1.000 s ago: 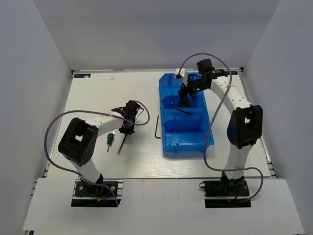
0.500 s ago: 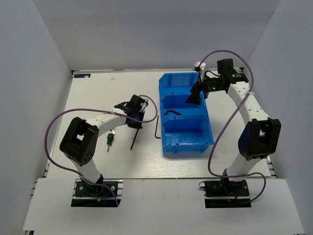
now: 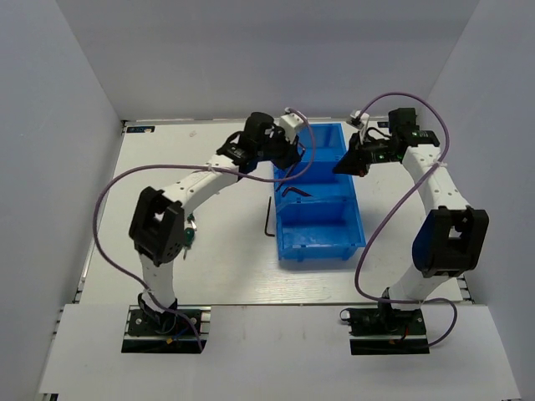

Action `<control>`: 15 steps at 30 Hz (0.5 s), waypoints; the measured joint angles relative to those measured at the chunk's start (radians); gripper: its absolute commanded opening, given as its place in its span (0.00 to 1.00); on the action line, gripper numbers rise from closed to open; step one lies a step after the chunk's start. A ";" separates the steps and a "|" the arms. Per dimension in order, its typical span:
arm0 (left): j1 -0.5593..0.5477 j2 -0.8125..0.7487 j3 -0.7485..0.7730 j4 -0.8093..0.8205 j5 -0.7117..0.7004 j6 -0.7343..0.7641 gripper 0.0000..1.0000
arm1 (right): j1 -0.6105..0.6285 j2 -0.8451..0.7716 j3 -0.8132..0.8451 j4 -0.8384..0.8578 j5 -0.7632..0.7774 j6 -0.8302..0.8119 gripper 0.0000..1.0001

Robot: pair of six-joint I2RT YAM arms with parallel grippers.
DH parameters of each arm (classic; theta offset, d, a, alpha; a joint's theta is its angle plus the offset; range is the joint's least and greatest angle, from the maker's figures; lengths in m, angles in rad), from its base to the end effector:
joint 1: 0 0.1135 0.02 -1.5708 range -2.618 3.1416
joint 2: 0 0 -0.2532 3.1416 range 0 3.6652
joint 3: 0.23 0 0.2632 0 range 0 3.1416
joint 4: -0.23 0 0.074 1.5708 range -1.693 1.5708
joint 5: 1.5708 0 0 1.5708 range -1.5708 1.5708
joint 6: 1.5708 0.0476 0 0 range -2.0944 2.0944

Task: Sort the tools into containers

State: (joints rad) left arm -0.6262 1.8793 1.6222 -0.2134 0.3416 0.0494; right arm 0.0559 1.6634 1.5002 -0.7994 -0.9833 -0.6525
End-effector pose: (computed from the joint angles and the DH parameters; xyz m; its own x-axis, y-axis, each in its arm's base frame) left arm 0.3682 -0.2860 0.2937 -0.3276 0.2944 -0.8978 0.8113 0.5746 -0.1077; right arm 0.3606 0.0599 0.3008 -0.3440 -0.3563 -0.8688 -0.8994 0.3908 0.1958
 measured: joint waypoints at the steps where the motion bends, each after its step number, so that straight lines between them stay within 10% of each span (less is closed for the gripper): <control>1: -0.003 0.032 0.010 0.014 0.028 0.018 0.00 | -0.006 -0.003 0.000 -0.009 -0.010 -0.007 0.00; 6: -0.025 0.223 0.117 0.014 0.109 0.071 0.08 | -0.031 -0.030 -0.021 -0.042 -0.055 -0.050 0.46; 9: -0.030 0.279 0.150 0.014 0.119 0.079 0.49 | -0.037 -0.051 -0.045 -0.063 -0.079 -0.076 0.65; 11: -0.037 0.287 0.163 0.012 0.119 0.075 0.70 | -0.038 -0.063 -0.059 -0.072 -0.093 -0.092 0.68; 15: -0.040 0.262 0.185 0.007 0.077 0.065 0.71 | -0.036 -0.072 -0.069 -0.086 -0.111 -0.122 0.68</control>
State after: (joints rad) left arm -0.6666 2.1414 1.8072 -0.2062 0.4191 0.1146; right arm 0.0200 1.5913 1.4307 -0.8856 -1.0943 -0.7750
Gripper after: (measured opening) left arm 0.705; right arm 0.696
